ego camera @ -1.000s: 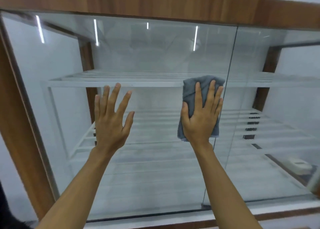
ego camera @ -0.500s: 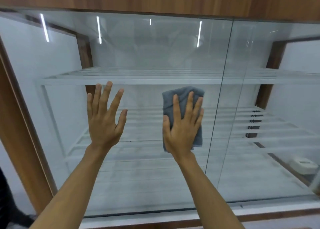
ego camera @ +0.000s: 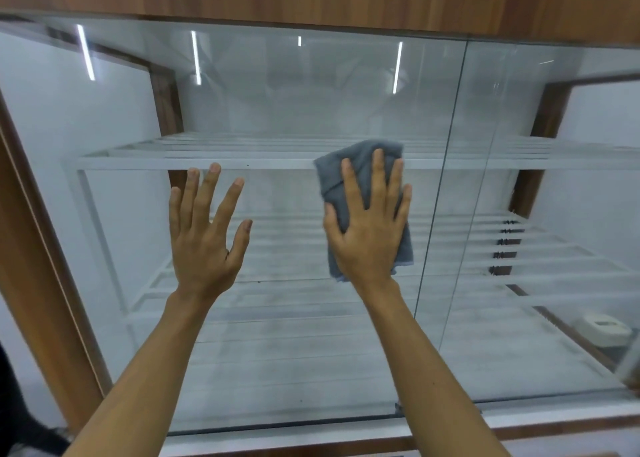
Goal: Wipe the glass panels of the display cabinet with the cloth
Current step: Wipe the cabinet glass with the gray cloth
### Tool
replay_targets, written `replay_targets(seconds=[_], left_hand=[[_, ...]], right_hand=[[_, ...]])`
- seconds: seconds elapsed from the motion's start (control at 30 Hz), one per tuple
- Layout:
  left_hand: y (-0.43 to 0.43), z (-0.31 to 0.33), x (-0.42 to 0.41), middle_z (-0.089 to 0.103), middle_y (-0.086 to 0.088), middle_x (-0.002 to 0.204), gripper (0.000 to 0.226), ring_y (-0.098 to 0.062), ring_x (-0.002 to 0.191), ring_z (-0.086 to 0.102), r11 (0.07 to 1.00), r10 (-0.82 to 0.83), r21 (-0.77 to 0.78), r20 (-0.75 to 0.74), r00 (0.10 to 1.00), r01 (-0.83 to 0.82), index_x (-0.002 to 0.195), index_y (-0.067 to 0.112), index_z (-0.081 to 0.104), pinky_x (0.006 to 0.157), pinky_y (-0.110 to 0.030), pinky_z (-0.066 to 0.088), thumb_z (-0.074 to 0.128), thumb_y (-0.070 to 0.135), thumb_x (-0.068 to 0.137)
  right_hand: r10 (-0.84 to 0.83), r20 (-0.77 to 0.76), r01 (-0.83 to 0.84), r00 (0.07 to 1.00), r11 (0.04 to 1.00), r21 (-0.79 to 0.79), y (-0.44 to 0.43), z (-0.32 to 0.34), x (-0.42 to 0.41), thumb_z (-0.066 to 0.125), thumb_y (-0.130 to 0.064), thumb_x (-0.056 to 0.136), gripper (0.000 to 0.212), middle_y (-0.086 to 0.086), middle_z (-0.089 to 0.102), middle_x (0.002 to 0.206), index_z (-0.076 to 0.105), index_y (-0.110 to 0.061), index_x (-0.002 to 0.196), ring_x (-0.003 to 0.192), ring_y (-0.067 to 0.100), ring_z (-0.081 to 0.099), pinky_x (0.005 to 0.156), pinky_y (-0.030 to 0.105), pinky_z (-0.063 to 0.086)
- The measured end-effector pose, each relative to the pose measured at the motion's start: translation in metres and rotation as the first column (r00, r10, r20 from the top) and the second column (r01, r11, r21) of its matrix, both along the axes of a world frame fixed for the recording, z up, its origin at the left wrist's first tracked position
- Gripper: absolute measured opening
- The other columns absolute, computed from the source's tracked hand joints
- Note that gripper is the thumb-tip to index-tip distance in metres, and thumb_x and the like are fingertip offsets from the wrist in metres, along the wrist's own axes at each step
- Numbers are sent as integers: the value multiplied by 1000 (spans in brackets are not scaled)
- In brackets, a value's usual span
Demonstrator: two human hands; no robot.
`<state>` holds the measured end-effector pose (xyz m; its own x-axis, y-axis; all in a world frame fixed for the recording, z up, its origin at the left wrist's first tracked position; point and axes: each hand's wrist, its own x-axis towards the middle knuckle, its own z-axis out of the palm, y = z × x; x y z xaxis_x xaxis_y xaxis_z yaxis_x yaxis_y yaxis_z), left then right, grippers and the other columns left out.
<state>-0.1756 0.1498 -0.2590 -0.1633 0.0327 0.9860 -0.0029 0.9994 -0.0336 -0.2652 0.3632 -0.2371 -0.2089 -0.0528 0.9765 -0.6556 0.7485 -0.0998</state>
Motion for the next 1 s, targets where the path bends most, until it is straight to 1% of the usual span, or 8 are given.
replay_targets(seconds=[0.1,0.2,0.37,0.47,0.57,0.63,0.77,1.0], left_hand=[[0,-1,-1,28,-14,164,54,-37,153,19,1000,1,0,-1,1000,-1,155,17,37,126,-52,10,46,36,104],[0,-1,-1,27,-14,164,54,-38,153,20,1000,2,4,0,1000,-2,155,18,36,126,-52,9,46,36,105],[1,0,-1,28,-14,164,54,-38,153,20,1000,-5,6,-2,1000,5,155,18,36,126,-51,8,43,38,105],[1,0,-1,26,-14,164,54,-38,153,19,1000,-4,7,0,1000,4,155,18,35,126,-52,7,44,37,105],[1,0,-1,27,-15,164,54,-38,153,19,1000,0,6,1,1000,0,155,17,37,126,-52,8,45,36,105],[0,0,-2,27,-15,164,54,-38,153,19,1000,6,6,5,1000,-6,154,16,38,126,-51,8,45,36,105],[0,0,-2,28,-16,163,53,-37,153,19,1000,17,2,3,1000,-17,154,15,39,126,-51,8,43,38,106],[-1,0,-1,28,-16,163,54,-38,153,20,1000,17,-5,-5,1000,-17,154,17,38,126,-51,8,44,37,105]], right_hand=[[-33,50,38,998,994,-99,38,4,-17,49,-43,99,63,15,19,165,31,-24,156,153,39,10,123,58,10],[-26,90,41,996,984,-173,66,-7,-28,50,-39,99,63,17,18,165,29,-23,156,153,40,9,123,58,13],[-7,134,39,991,971,-235,63,-37,-23,48,-37,100,60,21,18,164,34,-16,155,153,42,8,122,60,14],[29,137,-3,990,983,-182,44,-59,-10,47,-40,100,60,19,15,165,34,-19,155,153,42,6,122,61,13],[49,119,-43,992,997,-59,17,-72,6,47,-43,100,59,12,13,165,38,-19,153,154,36,0,123,58,10],[56,99,-58,994,998,24,-3,-74,15,47,-44,100,60,11,12,166,37,-20,154,155,36,-1,123,58,9],[60,61,-66,996,992,106,-32,-61,24,45,-43,100,64,9,8,167,23,-26,157,155,35,-2,124,57,7],[23,-58,-13,998,984,179,-24,-16,11,46,-46,101,61,10,15,164,26,-28,156,155,28,-7,124,57,6]])
